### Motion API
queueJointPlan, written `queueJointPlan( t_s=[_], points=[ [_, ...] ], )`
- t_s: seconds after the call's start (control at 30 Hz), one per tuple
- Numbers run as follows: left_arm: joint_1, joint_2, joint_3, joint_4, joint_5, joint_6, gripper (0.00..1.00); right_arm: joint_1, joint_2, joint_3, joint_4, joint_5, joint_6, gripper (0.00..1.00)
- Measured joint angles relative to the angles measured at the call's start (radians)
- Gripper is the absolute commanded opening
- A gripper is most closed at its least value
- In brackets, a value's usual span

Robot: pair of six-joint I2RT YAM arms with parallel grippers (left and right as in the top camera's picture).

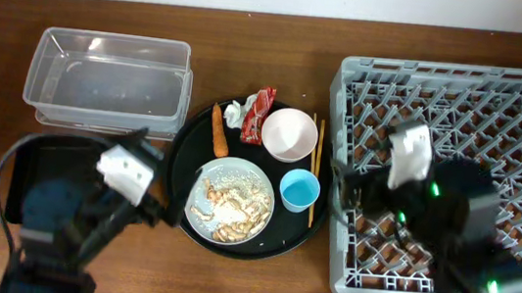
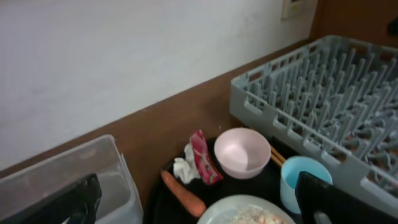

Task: Sort waste into correct bins and load items into the dishwasher rack
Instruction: 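Reach the left gripper down to the blue cup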

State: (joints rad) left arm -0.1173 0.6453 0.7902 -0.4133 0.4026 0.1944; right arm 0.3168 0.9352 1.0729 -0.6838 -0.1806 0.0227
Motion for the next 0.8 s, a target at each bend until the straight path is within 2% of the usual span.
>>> queueJointPlan(
  t_s=[0.17,0.33,0.6,0.8],
  points=[
    [-0.03,0.188,0.16,-0.097,0.002,-0.051,0.99,0.0,0.155,0.085,-0.102,-0.107,0.0,0.98],
    [-0.131,0.325,0.235,-0.1,0.006,-0.065,0.99,-0.016,0.229,0.086,-0.112,-0.148,0.037,0.98],
    [-0.208,0.433,0.239,-0.056,0.051,-0.121,0.99,-0.231,0.229,0.087,-0.157,-0.165,0.137,0.98],
    [-0.423,0.653,0.243,-0.061,-0.071,-0.191,0.99,-0.335,0.229,0.088,-0.189,-0.165,0.164,0.98]
  ],
)
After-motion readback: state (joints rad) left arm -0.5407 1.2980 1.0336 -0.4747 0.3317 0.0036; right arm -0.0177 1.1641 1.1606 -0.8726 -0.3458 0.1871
